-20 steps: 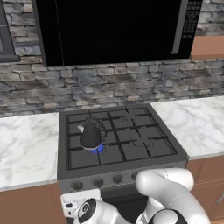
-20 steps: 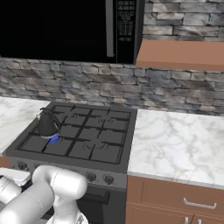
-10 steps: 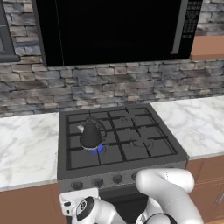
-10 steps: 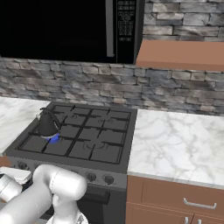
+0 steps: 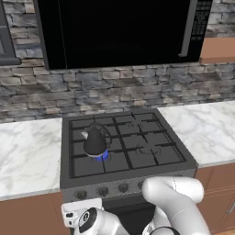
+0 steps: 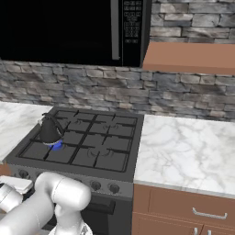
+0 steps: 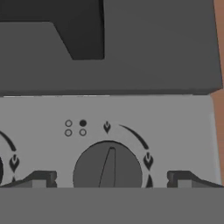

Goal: The kettle is done boiling. Turn off the stove, then wait for 300 timesteps before moving the kettle to the dining table.

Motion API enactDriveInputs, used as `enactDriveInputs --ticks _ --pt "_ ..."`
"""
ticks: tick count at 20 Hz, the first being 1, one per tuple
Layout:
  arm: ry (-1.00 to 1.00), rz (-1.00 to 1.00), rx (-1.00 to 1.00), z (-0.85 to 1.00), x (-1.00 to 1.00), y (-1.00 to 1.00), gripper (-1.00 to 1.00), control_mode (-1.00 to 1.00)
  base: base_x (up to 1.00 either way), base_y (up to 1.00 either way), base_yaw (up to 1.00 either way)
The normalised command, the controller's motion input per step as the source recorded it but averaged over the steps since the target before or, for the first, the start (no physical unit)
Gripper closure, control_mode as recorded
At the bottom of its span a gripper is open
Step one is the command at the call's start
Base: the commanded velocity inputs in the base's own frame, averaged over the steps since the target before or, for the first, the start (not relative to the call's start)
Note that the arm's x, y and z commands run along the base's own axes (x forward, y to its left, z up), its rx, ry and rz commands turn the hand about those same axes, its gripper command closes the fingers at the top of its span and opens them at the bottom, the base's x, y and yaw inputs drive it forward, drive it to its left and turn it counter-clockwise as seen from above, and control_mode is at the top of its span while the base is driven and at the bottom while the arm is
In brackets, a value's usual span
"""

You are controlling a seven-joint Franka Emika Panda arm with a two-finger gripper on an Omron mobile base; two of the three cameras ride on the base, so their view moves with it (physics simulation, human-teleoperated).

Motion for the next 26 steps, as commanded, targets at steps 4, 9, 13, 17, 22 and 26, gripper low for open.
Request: enactDriveInputs --ticks 4,9,13,17,22,26 --pt "0.00 0.00 0.00 -0.01 0.06 0.00 -1.00 -1.00 0.00 0.00 0.00" --pt "0.00 0.00 0.00 0.00 0.08 0.00 -1.00 -1.00 0.00 0.00 0.00" --pt "0.00 0.00 0.00 0.00 0.11 0.00 -1.00 -1.00 0.00 0.00 0.00" --pt "0.00 0.00 0.00 0.00 0.13 0.00 -1.00 -1.00 0.00 0.00 0.00" --pt "0.00 0.00 0.00 -0.03 0.15 0.04 1.00 -1.00 0.00 0.00 0.00" --pt "0.01 0.00 0.00 -0.03 0.05 0.02 1.00 -1.00 0.00 0.00 0.00"
